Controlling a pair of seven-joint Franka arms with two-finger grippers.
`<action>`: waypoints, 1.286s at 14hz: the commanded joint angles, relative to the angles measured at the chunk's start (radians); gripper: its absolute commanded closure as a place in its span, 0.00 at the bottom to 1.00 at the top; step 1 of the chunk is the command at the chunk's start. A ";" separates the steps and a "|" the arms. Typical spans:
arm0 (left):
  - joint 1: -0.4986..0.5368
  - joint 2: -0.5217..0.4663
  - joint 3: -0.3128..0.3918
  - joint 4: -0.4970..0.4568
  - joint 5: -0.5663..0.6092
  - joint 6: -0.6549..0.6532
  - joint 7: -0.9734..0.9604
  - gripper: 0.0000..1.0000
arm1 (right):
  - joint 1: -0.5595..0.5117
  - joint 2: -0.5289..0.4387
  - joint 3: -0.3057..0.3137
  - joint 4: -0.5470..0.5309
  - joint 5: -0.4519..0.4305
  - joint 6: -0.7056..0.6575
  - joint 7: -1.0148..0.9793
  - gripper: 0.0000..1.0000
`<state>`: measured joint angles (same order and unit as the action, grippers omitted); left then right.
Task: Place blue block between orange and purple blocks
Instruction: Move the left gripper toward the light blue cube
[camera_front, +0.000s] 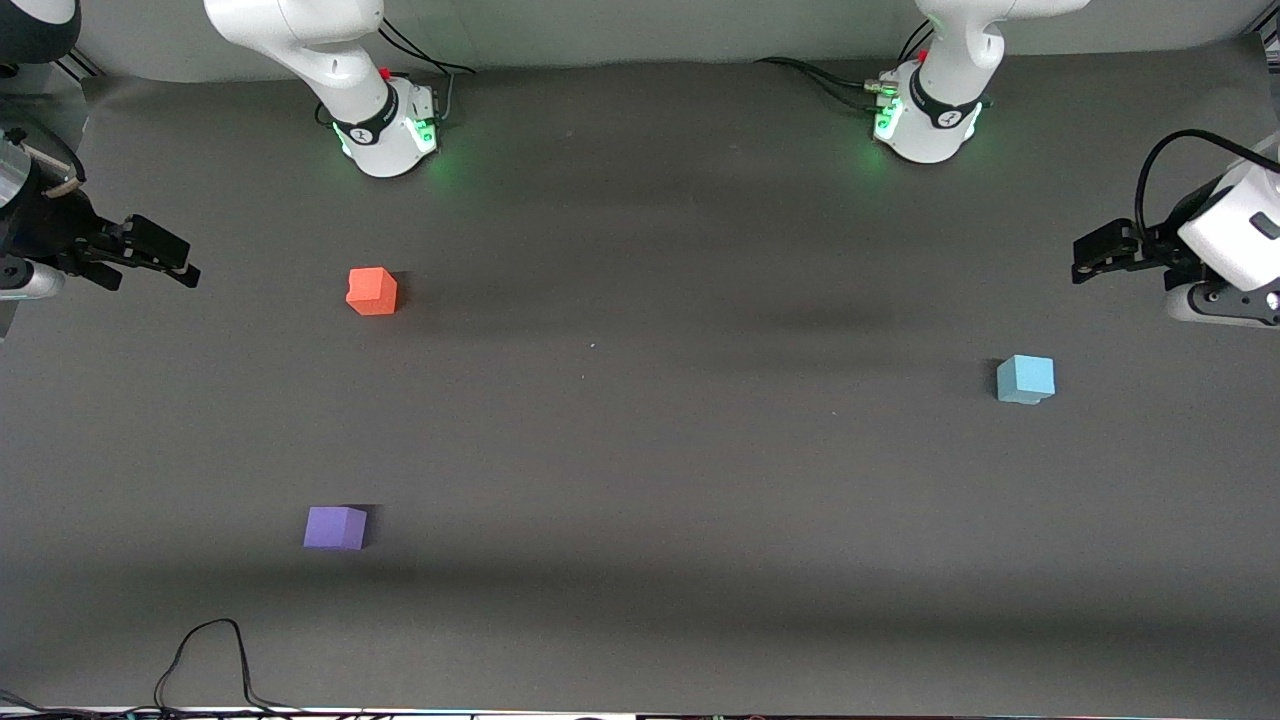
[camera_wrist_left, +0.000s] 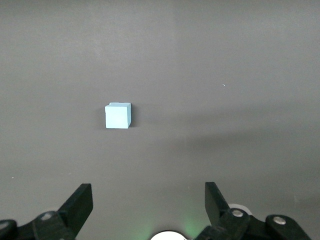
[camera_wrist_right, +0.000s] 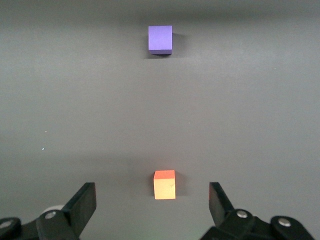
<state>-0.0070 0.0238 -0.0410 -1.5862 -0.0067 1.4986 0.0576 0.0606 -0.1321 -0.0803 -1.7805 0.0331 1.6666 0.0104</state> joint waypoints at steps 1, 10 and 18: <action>-0.005 -0.016 0.009 -0.003 -0.015 -0.020 -0.010 0.00 | 0.005 -0.020 -0.001 -0.019 -0.009 0.013 -0.018 0.00; 0.015 -0.005 0.013 -0.005 -0.009 -0.006 0.021 0.00 | 0.005 -0.027 -0.006 -0.051 -0.006 0.030 -0.020 0.00; 0.142 -0.180 0.013 -0.259 0.060 0.136 0.254 0.00 | 0.005 -0.027 -0.006 -0.062 -0.002 0.038 -0.020 0.00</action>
<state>0.1380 -0.0449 -0.0225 -1.6931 0.0259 1.5607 0.2836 0.0616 -0.1324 -0.0813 -1.8134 0.0332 1.6863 0.0104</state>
